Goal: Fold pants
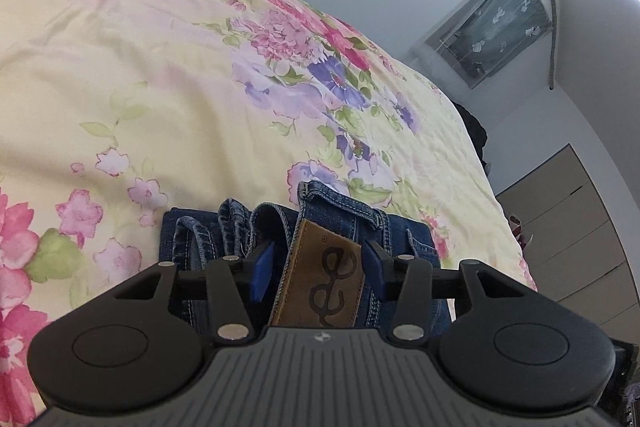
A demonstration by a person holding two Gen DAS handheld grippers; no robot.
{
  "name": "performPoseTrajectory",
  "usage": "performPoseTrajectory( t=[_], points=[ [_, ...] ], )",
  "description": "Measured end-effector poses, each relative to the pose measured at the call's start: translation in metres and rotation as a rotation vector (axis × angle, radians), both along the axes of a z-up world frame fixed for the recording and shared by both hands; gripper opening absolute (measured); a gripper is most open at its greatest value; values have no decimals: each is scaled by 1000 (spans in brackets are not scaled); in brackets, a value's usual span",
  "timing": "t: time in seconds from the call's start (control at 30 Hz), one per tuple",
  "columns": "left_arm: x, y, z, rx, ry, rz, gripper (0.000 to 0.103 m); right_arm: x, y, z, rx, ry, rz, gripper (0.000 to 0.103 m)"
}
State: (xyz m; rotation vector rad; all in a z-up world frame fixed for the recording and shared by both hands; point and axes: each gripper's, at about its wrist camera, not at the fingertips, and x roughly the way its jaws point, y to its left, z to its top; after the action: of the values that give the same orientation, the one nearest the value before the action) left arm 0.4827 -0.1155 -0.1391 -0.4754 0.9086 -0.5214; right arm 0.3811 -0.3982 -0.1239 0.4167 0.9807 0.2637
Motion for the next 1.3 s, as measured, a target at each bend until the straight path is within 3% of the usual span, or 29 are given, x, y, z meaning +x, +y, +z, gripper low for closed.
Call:
performPoseTrajectory(
  t=[0.13, 0.17, 0.23, 0.27, 0.37, 0.47, 0.57, 0.7, 0.9, 1.03, 1.13, 1.3],
  points=[
    [6, -8, -13, -1, 5, -1, 50, 1, -5, -4, 28, 2, 7, 10],
    [5, -10, -12, 6, -6, -5, 38, 2, -6, -5, 33, 2, 8, 10],
    [-4, -18, -3, 55, -66, -15, 30, 1, -8, -5, 47, 0, 3, 9],
    [-10, -21, 4, 88, -102, -28, 19, 0, -8, -4, 51, -5, 1, 9],
    [-30, -28, 31, 176, -203, -78, 13, -5, -6, 5, 25, -29, 15, 10],
    [-40, -22, 45, 221, -232, -110, 12, -16, -11, 27, 13, -109, 18, 19],
    [-35, -13, 28, 269, -185, -92, 12, -22, -19, 47, -49, -176, 16, 19],
    [-26, -3, 1, 250, -168, -70, 14, -4, -26, 54, -165, -181, 0, 11],
    [-20, 14, -25, 189, -141, -58, 19, 52, -12, 41, -252, -195, 22, 9],
    [-18, 18, -34, 170, -137, -53, 21, 83, 4, 4, -281, -97, 44, 9],
    [-17, 22, -39, 153, -128, -41, 25, 90, 4, -16, -263, -55, 36, 9],
    [-22, 15, -23, 198, -100, -31, 27, 83, 10, -6, -298, -61, 37, 10]
  ],
)
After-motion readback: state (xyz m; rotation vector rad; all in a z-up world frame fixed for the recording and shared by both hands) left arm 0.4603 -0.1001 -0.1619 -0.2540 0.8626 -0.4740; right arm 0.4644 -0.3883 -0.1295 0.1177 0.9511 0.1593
